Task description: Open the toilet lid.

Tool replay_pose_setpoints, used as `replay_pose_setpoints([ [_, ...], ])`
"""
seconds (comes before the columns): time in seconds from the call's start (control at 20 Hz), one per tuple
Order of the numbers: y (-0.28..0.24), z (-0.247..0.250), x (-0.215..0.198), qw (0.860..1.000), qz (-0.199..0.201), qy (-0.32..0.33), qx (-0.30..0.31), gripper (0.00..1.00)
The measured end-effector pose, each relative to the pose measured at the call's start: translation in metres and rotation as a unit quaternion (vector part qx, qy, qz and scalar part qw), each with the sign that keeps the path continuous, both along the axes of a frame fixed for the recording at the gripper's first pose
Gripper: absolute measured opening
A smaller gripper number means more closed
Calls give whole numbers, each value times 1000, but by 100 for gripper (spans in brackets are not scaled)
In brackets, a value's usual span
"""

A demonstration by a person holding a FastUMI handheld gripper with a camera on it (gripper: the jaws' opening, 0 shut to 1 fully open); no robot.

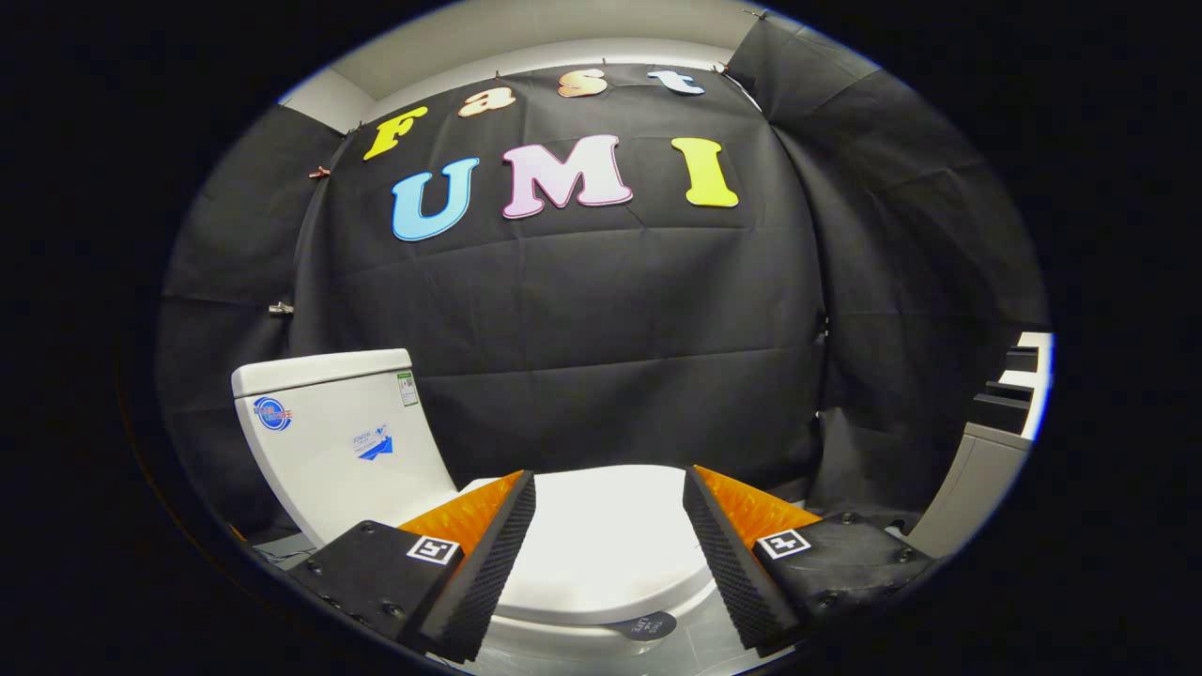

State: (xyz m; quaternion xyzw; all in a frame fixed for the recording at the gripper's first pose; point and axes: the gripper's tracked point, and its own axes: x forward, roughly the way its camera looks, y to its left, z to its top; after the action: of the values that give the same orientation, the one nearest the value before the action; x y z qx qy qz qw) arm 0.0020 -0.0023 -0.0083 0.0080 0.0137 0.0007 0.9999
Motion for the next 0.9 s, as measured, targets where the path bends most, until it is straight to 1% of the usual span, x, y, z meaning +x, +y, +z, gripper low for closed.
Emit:
replay_pose_setpoints([
  [0.9, -8, -6, 3, 1000, -12, 14, 16, 99],
])
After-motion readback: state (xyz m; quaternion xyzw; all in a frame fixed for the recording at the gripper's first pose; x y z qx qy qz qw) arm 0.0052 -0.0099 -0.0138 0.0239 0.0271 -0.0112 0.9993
